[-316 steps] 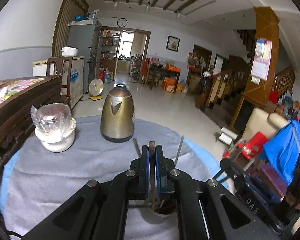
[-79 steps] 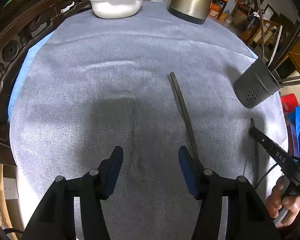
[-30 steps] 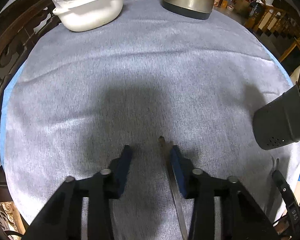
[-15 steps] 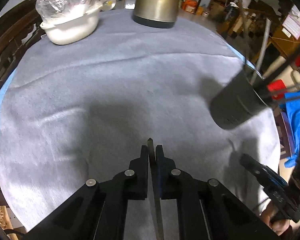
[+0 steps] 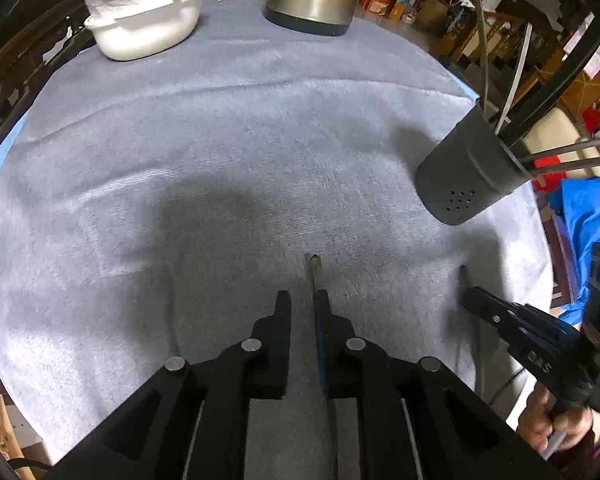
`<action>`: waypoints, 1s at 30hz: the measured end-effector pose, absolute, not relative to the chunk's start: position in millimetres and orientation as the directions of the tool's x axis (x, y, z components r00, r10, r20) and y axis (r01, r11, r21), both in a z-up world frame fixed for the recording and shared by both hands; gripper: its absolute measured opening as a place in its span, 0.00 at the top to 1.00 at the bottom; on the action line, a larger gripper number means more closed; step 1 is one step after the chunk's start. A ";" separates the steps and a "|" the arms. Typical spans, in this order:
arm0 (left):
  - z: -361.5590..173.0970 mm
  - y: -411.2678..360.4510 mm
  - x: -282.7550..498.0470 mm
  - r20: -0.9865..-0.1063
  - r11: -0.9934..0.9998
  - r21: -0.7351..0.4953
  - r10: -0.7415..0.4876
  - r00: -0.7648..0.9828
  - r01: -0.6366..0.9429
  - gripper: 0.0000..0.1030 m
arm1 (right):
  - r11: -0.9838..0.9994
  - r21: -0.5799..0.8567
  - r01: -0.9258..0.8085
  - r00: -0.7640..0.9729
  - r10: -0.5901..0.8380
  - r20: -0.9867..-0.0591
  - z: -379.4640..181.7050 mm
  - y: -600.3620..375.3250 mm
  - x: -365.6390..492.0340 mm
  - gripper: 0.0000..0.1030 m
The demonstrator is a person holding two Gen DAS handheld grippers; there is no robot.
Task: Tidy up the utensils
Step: 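Close the left gripper on the last dark chopstick while the right gripper holds its chopstick, then lift both held chopsticks upright and carry them above the grey cup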
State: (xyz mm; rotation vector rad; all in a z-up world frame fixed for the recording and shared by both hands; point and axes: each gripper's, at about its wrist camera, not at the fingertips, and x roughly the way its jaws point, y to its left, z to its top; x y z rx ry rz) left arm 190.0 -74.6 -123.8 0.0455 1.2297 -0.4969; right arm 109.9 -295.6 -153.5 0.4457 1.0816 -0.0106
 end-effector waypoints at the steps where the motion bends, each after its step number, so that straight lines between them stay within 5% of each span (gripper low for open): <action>1: -120.8 -72.0 186.8 -0.908 0.892 -0.232 -0.341 0.241 0.388 0.78 | 0.911 0.347 0.223 0.467 0.212 -0.858 -153.8 -296.5 111.8 0.92; 4: -116.9 -69.6 177.2 -0.912 0.886 -0.236 -0.344 0.224 0.398 0.71 | 0.910 0.346 0.226 0.445 0.220 -0.868 -153.6 -298.4 117.5 0.92; 21: -143.8 -92.8 185.8 -0.949 0.891 -0.250 -0.304 0.088 0.378 0.72 | 0.955 0.225 0.193 0.312 0.157 -0.937 -152.0 -289.1 142.6 0.91; 27: -146.0 -89.0 190.3 -0.947 0.895 -0.255 -0.307 0.091 0.365 0.92 | 0.981 0.155 0.114 0.319 0.112 -0.941 -150.9 -278.4 148.6 0.93; 30: -142.4 -83.2 185.9 -0.940 0.897 -0.269 -0.324 0.108 0.350 0.93 | 0.981 0.166 0.101 0.332 0.124 -0.935 -148.8 -279.3 147.2 0.94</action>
